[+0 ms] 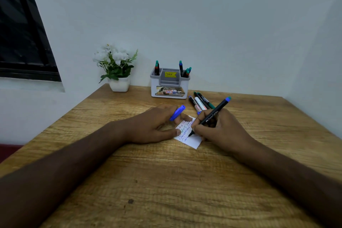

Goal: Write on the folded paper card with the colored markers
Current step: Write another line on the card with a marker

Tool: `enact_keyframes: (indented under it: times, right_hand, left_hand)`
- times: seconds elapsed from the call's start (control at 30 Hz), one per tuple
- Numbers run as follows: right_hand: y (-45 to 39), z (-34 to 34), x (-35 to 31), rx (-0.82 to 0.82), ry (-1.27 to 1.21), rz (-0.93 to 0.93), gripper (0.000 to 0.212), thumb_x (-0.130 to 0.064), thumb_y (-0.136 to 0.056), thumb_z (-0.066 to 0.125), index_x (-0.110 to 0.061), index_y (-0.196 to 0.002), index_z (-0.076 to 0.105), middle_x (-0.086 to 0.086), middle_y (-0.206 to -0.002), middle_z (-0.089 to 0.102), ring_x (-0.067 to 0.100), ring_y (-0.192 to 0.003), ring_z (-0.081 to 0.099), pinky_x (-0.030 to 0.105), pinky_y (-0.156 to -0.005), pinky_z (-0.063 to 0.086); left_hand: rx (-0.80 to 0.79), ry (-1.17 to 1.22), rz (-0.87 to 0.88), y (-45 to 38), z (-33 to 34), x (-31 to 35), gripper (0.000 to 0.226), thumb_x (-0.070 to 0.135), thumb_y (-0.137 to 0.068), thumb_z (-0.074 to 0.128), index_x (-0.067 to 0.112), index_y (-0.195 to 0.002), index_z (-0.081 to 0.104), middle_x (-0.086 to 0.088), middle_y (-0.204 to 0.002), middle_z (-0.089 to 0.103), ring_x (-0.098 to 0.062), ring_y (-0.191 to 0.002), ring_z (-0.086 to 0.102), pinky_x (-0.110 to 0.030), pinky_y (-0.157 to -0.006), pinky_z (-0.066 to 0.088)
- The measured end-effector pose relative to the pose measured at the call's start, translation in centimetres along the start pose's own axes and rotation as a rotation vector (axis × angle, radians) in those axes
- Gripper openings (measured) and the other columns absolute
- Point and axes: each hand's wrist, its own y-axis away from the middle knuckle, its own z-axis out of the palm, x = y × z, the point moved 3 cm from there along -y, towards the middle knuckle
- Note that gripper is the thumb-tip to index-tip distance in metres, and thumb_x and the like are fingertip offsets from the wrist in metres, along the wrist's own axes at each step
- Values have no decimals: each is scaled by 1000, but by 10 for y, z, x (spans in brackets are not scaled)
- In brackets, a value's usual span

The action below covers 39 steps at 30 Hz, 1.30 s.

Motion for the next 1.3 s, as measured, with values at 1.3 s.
enact_keyframes:
  times: [1.3]
  right_hand:
    - [0, -8, -4, -28, 26, -13, 7, -17, -88, 76, -24, -87, 79, -2, -71, 78, 13, -62, 75, 40, -75, 65]
  left_hand:
    - [-22, -4, 10, 0, 1, -4, 18, 49, -102, 59, 34, -107, 50, 19, -108, 51, -3, -102, 51, -36, -89, 49]
